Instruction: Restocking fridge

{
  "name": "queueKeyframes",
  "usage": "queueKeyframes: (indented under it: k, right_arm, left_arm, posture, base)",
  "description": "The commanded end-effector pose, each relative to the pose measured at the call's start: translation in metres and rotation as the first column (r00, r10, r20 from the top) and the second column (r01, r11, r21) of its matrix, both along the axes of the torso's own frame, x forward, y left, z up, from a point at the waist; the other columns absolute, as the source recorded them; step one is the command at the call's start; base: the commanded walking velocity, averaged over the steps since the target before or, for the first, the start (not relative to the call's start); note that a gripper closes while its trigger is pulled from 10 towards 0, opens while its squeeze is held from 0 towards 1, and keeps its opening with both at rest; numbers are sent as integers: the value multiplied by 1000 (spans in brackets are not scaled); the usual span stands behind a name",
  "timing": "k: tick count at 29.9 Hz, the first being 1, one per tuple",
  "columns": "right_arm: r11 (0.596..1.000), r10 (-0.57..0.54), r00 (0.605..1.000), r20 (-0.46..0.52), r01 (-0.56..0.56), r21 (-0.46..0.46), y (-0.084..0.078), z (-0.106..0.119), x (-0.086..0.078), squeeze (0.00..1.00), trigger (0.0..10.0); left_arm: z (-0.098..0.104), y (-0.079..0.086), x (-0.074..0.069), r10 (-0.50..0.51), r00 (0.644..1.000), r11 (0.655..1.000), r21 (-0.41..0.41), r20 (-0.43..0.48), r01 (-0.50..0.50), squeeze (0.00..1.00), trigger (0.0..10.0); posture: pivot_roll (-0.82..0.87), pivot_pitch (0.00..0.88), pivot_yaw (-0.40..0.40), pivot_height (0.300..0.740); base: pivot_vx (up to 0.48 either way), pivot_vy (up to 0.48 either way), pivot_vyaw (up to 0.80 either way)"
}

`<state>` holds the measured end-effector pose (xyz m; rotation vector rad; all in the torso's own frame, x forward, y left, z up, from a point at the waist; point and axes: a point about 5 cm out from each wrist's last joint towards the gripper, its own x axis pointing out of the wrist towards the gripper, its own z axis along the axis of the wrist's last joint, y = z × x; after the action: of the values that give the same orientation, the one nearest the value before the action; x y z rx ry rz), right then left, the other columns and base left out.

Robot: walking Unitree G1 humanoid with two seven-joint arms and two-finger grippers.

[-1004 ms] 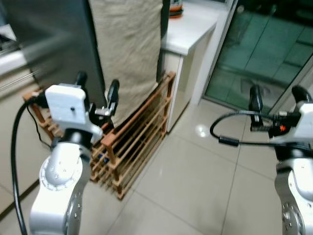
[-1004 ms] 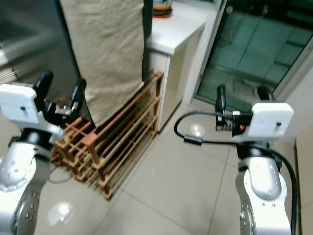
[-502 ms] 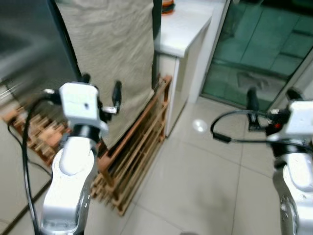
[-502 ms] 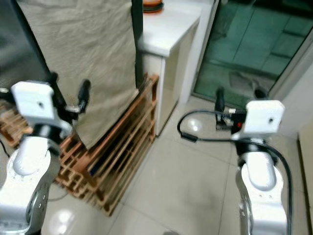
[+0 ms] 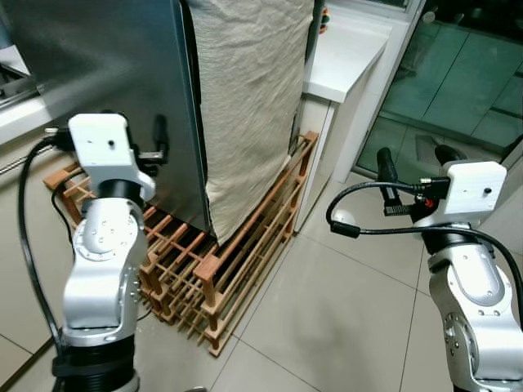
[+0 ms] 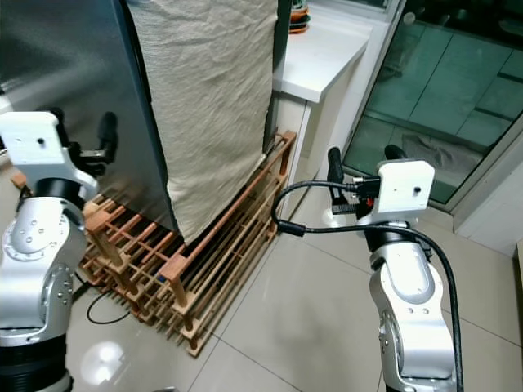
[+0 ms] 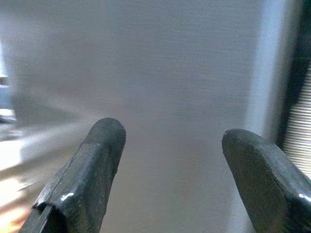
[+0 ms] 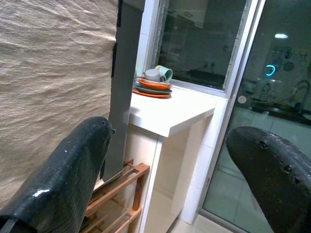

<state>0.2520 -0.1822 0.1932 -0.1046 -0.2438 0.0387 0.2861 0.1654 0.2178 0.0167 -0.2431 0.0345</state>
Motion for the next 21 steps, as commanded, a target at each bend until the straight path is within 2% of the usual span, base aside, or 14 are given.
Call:
queueKeyframes:
  k: [1,2,4,6,9,10,11,12,15,18,21]
  right_arm:
    - [1000,-2,1000,-5,2,0,-3,-2,1,137,10000]
    - [1000,2,1000,-10,-2,2,-2,-3,2,137,10000]
    - [1000,8,1000,-13,-8,2,-1,-4,3,137,10000]
    - [1000,10,1000,-14,-10,2,0,-4,3,137,10000]
    - [1000,16,1000,-18,-16,5,1,-4,4,137,10000]
    - [1000,22,1000,-21,-22,4,2,-4,5,137,10000]
    - [1000,22,1000,-21,-22,4,2,-4,5,137,10000]
    - [999,36,999,-22,-36,1,5,-4,5,137,10000]
    - [999,47,998,-31,-47,-4,5,-5,1,137,10000]
    - [999,47,998,-39,-48,-5,5,-6,0,137,10000]
    - [998,59,996,-66,-59,-4,5,-12,-3,133,10000]
  left_arm:
    - [-5,-19,6,-105,994,994,-14,-32,105,0,10000]
    - [-11,-30,11,-158,985,987,-31,-72,156,0,10000]
    - [-17,-38,16,-194,975,980,-61,-106,189,0,10000]
    - [-19,-41,18,-208,971,977,-73,-120,200,0,10000]
    - [-31,-53,29,-241,951,962,-181,-194,206,0,10000]
    - [-34,-58,34,-248,945,960,-183,-212,211,0,10000]
    - [-34,-58,34,-248,945,960,-183,-212,211,0,10000]
    - [-29,-62,42,-249,946,963,-158,-206,219,0,10000]
    - [-19,-59,51,-223,959,973,-107,-174,207,0,10000]
    - [-16,-58,54,-219,962,973,-109,-166,203,0,10000]
    - [-14,-61,54,-255,957,961,-144,-141,235,0,10000]
  posture:
    - [-81,30,-38,740]
    - [-82,30,-39,740]
    - [-82,30,-39,740]
    - [-86,34,-38,740]
    - [-87,47,-39,740]
    - [-88,59,-38,740]
    - [-88,59,-38,740]
    - [-97,71,-38,740]
    - [-110,96,-38,740]
    - [-114,102,-39,740]
    - [-121,101,-38,740]
  base:
    - [0,0,0]
    - [0,0,0]
    - [0,0,0]
    - [0,0,0]
    - [0,0,0]
    - [0,0,0]
    - [0,0,0]
    - [0,0,0]
    - [0,0,0]
    - [0,0,0]
    - [0,0,0]
